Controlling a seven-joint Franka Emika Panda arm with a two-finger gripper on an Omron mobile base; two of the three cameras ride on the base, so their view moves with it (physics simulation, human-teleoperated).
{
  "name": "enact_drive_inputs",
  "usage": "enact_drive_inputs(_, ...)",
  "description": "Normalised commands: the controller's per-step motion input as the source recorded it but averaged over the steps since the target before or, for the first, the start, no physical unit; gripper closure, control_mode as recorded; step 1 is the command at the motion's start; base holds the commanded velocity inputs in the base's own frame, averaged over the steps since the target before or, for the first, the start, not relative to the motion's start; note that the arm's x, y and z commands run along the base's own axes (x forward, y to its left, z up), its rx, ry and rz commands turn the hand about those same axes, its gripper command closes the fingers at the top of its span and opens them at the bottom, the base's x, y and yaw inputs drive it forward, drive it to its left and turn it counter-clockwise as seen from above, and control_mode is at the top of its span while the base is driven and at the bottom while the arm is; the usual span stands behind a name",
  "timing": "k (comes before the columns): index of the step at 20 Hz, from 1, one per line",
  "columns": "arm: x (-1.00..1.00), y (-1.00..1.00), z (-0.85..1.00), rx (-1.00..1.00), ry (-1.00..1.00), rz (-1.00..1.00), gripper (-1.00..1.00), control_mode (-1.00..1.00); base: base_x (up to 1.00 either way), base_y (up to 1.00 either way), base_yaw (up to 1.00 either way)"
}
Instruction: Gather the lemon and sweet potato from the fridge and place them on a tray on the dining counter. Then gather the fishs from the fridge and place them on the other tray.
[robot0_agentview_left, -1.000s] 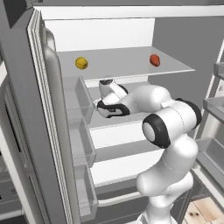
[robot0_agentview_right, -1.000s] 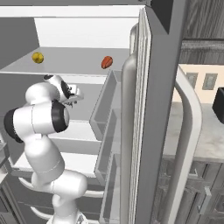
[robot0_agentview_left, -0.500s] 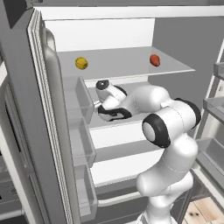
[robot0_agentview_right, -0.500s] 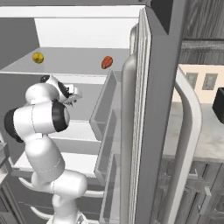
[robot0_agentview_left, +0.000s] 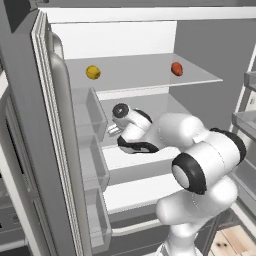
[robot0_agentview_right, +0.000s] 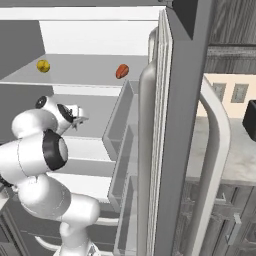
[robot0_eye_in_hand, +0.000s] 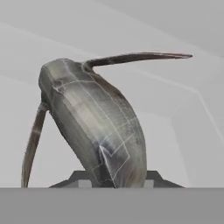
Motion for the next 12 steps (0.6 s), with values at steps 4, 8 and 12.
enact_drive_inputs(4, -0.87, -0.19, 0.18, 0.09, -0.02, 0.02, 1.00, -1.00, 0.00, 0.00, 0.00)
enact_drive_inputs(8, -0.67, -0.26, 0.48, 0.10, 0.00, 0.02, 1.00, -1.00, 0.00, 0.00, 0.00)
enact_drive_inputs(12, -0.68, -0.26, 0.59, 0.11, 0.02, 0.01, 1.00, -1.00, 0.00, 0.00, 0.00)
